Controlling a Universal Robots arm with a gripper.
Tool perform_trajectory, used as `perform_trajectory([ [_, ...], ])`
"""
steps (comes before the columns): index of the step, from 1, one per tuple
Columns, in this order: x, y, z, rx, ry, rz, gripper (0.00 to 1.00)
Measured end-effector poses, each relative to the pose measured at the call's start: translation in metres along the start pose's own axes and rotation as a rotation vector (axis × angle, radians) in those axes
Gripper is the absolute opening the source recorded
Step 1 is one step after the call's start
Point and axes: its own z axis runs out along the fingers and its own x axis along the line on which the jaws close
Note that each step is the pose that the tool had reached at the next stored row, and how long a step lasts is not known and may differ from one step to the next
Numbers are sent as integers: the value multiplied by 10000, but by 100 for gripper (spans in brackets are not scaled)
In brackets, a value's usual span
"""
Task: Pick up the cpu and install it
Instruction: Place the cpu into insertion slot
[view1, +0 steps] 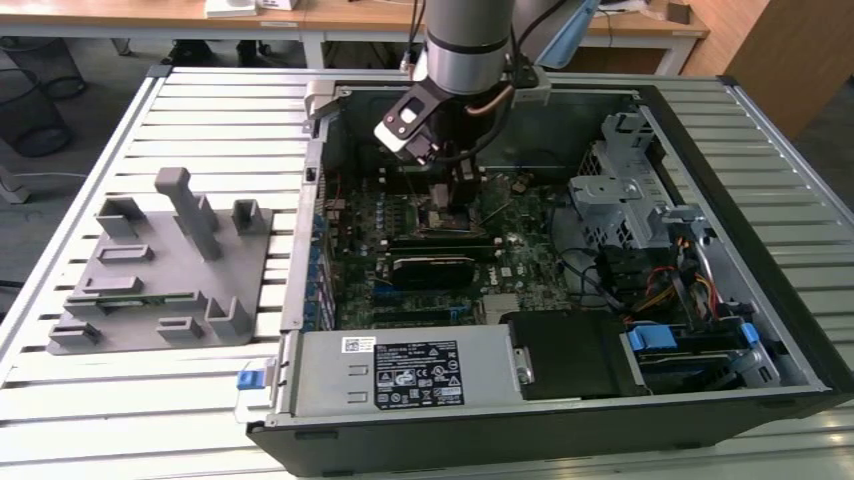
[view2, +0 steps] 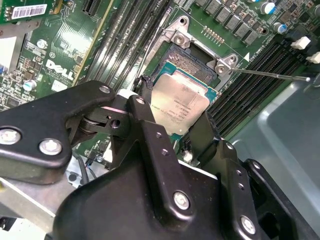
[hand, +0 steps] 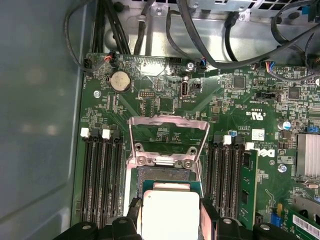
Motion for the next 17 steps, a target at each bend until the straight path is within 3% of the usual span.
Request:
perform_trajectory([
  [17, 32, -2, 119, 2, -29, 24, 55],
])
